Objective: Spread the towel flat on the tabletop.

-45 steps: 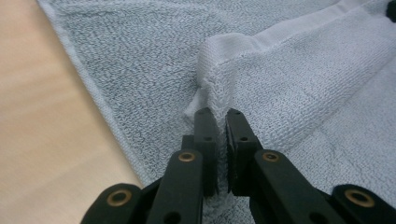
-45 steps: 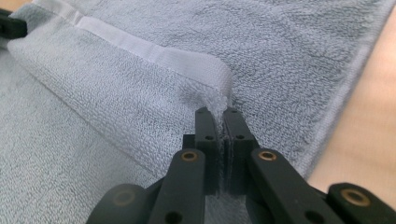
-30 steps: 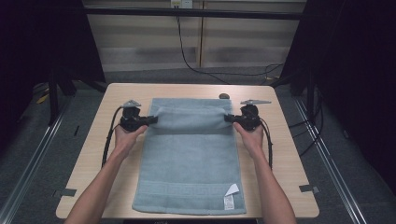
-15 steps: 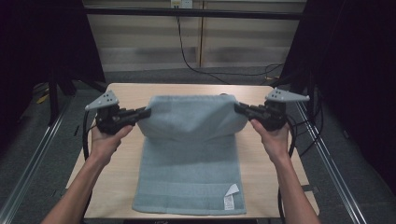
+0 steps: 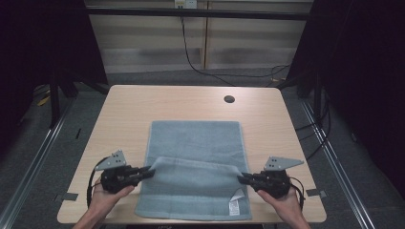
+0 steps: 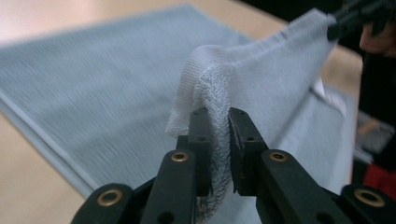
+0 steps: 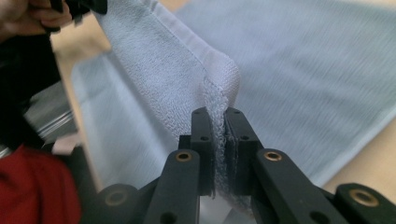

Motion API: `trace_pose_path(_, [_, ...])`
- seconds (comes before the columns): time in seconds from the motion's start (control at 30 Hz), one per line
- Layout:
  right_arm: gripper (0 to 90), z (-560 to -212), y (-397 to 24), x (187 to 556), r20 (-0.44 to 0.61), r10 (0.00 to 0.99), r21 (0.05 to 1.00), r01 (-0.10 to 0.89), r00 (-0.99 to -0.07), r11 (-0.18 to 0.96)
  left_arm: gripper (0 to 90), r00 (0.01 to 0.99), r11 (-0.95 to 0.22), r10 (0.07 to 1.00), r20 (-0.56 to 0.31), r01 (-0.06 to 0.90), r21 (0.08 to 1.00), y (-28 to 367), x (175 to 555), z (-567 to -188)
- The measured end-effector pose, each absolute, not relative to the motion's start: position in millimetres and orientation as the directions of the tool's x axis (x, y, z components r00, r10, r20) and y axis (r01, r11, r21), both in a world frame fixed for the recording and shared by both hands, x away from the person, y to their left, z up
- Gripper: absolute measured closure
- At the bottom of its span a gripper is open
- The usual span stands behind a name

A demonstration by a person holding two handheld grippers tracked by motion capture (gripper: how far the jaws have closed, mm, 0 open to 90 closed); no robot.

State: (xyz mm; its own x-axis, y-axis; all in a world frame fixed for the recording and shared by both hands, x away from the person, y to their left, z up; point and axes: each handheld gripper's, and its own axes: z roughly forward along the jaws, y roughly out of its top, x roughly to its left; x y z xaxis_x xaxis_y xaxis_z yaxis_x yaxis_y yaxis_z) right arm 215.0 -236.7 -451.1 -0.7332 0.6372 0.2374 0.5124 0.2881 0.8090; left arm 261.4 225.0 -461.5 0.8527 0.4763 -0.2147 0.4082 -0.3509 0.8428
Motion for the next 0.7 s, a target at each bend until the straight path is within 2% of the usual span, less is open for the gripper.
trace_pose_path(0.17, [81.5, -468.2, -234.8, 194.4, 0.24, 0.637, 0.77, 0.544, -0.732, 0.334, 81.5, 0.861, -0.385, 0.46, -0.218, 0.415, 0.824, 229.0, 240.8, -473.2])
trace_pose_path(0.23, [75.1, -469.1, -236.0, 186.6, 0.241, 0.635, 0.763, 0.548, -0.734, 0.343, 80.4, 0.861, -0.385, 0.457, -0.222, 0.417, 0.824, 234.5, 233.0, -475.9])
trace_pose_path(0.3, [74.8, -469.1, -237.6, 178.4, 0.257, 0.621, 0.75, 0.558, -0.74, 0.354, 77.4, 0.859, -0.373, 0.469, -0.207, 0.404, 0.835, 243.4, 225.3, -477.0])
trace_pose_path(0.47, [66.1, -463.4, -242.2, 159.4, 0.272, 0.6, 0.768, 0.546, -0.752, 0.335, 68.7, 0.853, -0.291, 0.45, -0.264, 0.419, 0.86, 263.8, 209.3, -471.2])
trace_pose_path(0.53, [64.7, -458.8, -243.9, 158.2, 0.261, 0.607, 0.781, 0.533, -0.751, 0.324, 64.0, 0.844, -0.267, 0.469, -0.259, 0.415, 0.869, 268.3, 213.2, -466.4])
trace_pose_path(0.6, [61.7, -455.4, -245.1, 165.6, 0.254, 0.617, 0.793, 0.526, -0.745, 0.308, 64.0, 0.828, -0.251, 0.493, -0.268, 0.43, 0.867, 267.4, 224.7, -464.2])
trace_pose_path(0.7, [59.7, -455.1, -244.6, 190.0, 0.252, 0.631, 0.79, 0.533, -0.734, 0.304, 58.6, 0.827, -0.305, 0.511, -0.235, 0.429, 0.85, 257.5, 248.4, -465.6])
